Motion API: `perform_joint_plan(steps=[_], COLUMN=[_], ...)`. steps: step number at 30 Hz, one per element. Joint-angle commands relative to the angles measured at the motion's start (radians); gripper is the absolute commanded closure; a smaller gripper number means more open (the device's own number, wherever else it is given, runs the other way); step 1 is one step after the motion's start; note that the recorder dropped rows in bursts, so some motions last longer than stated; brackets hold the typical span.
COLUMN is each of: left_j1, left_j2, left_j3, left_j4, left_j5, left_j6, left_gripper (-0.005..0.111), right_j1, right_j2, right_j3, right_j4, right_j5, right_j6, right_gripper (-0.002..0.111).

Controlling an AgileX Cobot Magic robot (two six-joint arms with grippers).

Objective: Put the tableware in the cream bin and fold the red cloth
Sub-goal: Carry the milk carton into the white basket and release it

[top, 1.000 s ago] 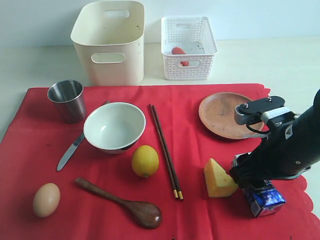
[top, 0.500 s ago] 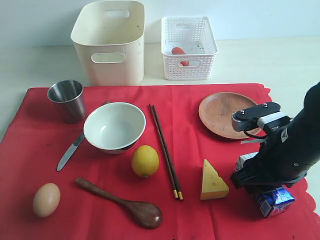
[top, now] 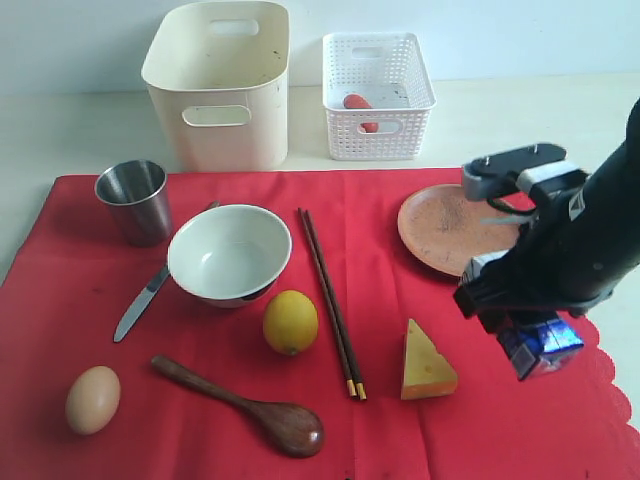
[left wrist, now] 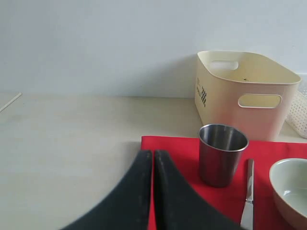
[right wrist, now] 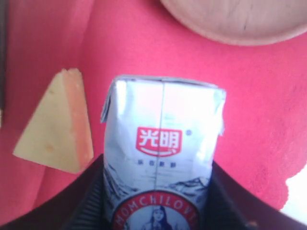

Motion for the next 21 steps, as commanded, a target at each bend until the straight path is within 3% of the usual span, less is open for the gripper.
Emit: perform_joint_plan(steps=[1, 15, 21], left_j1=[0.003, 0.003, 0.003], left_j2=[-0.007, -0.007, -0.007], left_j3=[-0.001, -0.001, -0.001], left_j4=[-0.006, -0.006, -0.006], left_j5=[0.0, 0.0, 0.0], left_j6=[0.0, 0.004, 0.004], left_gripper=[0.103, 0.103, 0.103], right_j1=[-0.001, -0.001, -0.001], right_j2=[-0.087, -0.137, -0.13], right_j3=[-0.068, -0.108, -0.108], right_j4=[0.0, 0.002, -0.01], right_j5=[0.008, -0.145, -0.328], right_j6=[0.0, 0.0, -0.012], right_gripper=[0.108, 0.108, 0.108])
